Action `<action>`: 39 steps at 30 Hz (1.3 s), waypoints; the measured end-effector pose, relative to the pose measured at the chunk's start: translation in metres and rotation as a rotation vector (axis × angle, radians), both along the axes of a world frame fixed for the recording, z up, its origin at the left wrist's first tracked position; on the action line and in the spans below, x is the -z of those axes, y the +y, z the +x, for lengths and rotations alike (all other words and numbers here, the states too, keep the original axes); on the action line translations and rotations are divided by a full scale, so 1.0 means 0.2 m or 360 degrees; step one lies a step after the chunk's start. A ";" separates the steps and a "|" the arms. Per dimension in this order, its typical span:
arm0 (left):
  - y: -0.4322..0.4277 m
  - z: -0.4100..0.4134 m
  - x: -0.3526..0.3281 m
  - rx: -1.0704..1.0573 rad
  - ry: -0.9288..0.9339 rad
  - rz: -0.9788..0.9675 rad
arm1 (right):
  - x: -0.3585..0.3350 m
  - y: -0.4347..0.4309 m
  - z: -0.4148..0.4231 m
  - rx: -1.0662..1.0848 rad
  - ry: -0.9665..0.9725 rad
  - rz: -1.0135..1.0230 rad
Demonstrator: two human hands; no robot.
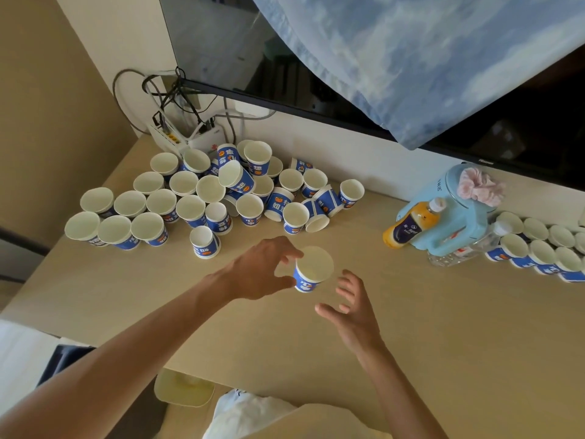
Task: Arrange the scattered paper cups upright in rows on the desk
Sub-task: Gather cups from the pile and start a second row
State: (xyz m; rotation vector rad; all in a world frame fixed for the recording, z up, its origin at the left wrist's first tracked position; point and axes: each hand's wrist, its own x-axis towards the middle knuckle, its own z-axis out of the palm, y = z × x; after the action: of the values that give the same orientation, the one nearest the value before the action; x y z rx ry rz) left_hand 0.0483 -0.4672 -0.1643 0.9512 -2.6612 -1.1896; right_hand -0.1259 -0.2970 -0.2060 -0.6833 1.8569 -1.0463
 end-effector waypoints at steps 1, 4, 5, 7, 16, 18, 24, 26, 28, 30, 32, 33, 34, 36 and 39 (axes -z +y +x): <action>0.00 -0.01 -0.02 0.0010 0.0048 0.0051 | -0.01 -0.02 -0.01 -0.0060 -0.0019 -0.0020; 0.00 -0.04 -0.07 0.0050 0.0166 0.0186 | -0.04 -0.07 -0.04 -0.0155 -0.0046 -0.0117; 0.01 -0.05 -0.08 0.0060 0.0193 0.0222 | -0.05 -0.08 -0.05 -0.0141 -0.0050 -0.0154; 0.01 -0.08 -0.09 0.0068 0.0238 0.0268 | -0.07 -0.10 -0.06 -0.0089 -0.0072 -0.0216; -0.13 -0.23 0.15 -0.0476 0.0253 0.0219 | -0.08 -0.08 -0.09 0.0171 -0.0161 -0.0247; -0.24 -0.29 0.27 -0.0659 0.0095 0.0044 | -0.07 -0.06 -0.10 0.0206 -0.0163 -0.0219; -0.47 -0.51 0.48 -0.0511 -0.0324 -0.0283 | -0.06 0.00 -0.12 0.0334 -0.0098 -0.0235; -0.49 -0.56 0.52 -0.0381 -0.0436 -0.0384 | -0.06 0.01 -0.12 0.0365 -0.0102 -0.0232; -0.51 -0.59 0.56 -0.0269 -0.0513 -0.0475 | -0.06 0.03 -0.14 0.0414 -0.0113 -0.0238; -0.51 -0.61 0.60 -0.0200 -0.0594 -0.0603 | -0.06 0.04 -0.15 0.0453 -0.0108 -0.0239; -0.50 -0.61 0.62 -0.0178 -0.0642 -0.0728 | -0.06 0.05 -0.16 0.0478 -0.0113 -0.0240; -0.49 -0.60 0.63 -0.0189 -0.0626 -0.0764 | -0.06 0.06 -0.17 0.0485 -0.0114 -0.0243; -0.48 -0.59 0.63 -0.0211 -0.0587 -0.0777 | -0.06 0.06 -0.17 0.0489 -0.0113 -0.0247; -0.46 -0.56 0.61 -0.0290 -0.0464 -0.0740 | -0.06 0.06 -0.17 0.0485 -0.0108 -0.0249; -0.39 -0.51 0.53 -0.0546 -0.0114 -0.0508 | -0.07 0.07 -0.16 0.0439 -0.0110 -0.0260</action>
State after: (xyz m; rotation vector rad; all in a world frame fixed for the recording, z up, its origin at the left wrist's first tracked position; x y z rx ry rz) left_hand -0.0533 -0.5460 -0.2700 1.3332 -2.4914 -0.6498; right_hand -0.1588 -0.2840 -0.1929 -0.4845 1.8543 -1.3940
